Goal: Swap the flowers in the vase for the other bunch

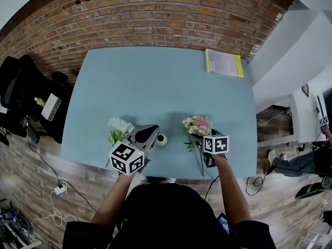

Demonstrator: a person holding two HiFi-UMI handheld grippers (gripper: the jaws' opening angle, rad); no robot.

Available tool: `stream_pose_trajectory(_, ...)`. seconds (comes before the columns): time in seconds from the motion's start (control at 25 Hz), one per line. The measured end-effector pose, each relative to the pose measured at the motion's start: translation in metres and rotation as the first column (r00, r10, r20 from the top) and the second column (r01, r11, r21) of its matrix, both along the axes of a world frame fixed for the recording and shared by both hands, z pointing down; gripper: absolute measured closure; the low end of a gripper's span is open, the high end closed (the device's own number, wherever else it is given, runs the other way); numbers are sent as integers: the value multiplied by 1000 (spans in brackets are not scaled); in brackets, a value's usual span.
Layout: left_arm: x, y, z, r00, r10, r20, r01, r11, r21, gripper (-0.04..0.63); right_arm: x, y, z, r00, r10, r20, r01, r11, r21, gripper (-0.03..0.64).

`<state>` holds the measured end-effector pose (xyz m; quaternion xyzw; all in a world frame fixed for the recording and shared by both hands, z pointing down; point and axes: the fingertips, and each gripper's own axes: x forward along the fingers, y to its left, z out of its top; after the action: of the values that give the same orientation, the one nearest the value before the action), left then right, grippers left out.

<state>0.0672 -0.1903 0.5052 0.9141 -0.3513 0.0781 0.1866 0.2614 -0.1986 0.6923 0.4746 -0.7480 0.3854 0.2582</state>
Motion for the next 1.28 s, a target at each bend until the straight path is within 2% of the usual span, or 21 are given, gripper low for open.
stream_pose_trajectory(0.84, -6, -3, 7, 999, -40, 17, 40, 999, -20, 584, -9, 4, 32, 997, -77, -29, 74, 992, -100, 83)
stream_pose_trajectory(1.28, -6, -2, 7, 999, -46, 18, 46, 999, -21, 586, -8, 3, 37, 992, -97, -77, 88, 990, -114, 84)
